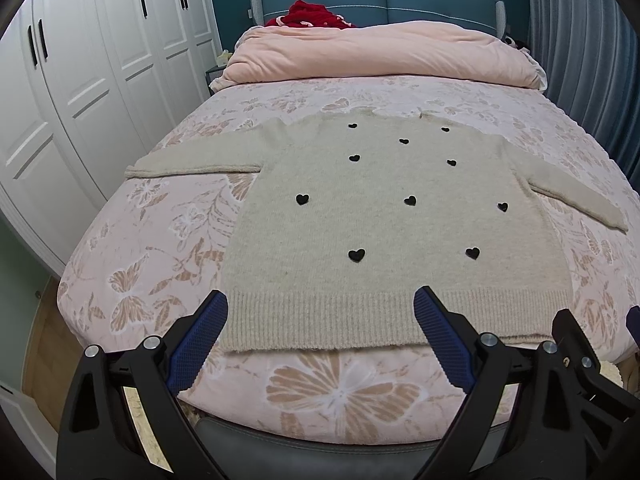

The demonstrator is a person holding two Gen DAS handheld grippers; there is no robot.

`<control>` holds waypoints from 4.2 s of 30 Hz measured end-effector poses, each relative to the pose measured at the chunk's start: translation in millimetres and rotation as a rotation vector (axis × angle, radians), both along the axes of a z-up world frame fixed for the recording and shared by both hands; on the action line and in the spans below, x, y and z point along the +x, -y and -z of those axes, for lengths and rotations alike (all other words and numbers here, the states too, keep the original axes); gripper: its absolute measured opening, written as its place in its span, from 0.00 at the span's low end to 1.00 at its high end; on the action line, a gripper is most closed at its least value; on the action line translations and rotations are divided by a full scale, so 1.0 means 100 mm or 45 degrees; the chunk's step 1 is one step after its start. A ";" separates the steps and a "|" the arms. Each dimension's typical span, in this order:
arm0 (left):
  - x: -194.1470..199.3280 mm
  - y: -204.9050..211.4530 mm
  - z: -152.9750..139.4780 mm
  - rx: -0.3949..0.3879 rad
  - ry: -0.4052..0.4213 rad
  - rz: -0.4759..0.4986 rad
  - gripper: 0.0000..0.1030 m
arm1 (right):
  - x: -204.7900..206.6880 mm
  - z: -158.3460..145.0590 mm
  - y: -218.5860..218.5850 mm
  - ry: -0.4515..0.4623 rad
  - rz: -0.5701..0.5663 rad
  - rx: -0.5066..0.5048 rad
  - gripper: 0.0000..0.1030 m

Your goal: Fold small clothes

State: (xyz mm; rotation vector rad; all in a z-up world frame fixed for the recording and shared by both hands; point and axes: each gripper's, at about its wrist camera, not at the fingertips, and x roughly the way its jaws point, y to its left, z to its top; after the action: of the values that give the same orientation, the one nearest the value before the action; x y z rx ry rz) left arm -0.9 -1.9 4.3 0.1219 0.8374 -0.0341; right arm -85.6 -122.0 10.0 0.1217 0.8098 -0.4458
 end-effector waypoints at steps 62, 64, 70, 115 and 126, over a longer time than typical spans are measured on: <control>0.17 -0.22 0.29 -0.184 -0.100 -0.014 0.95 | 0.20 0.42 0.72 -0.031 -0.048 0.319 0.91; 0.24 -0.28 0.31 -0.257 -0.106 -0.049 0.95 | 0.27 0.45 1.17 0.003 0.035 0.390 0.91; 0.55 -0.37 0.40 -0.372 -0.130 -0.135 0.95 | 0.55 0.65 2.91 0.189 0.346 0.673 0.91; 3.00 -0.34 1.12 -0.993 -0.350 -0.190 0.95 | 2.56 1.13 2.15 0.201 -0.166 0.912 0.52; 3.61 0.00 1.16 -0.894 -0.238 -0.165 0.08 | 2.87 1.32 2.50 0.294 -0.038 1.020 0.08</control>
State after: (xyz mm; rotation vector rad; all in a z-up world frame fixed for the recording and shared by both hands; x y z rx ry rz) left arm 359.9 -1.7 -112.0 -0.6037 0.9746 -0.2173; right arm 201.6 -372.2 -122.4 0.8867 0.7211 -0.0531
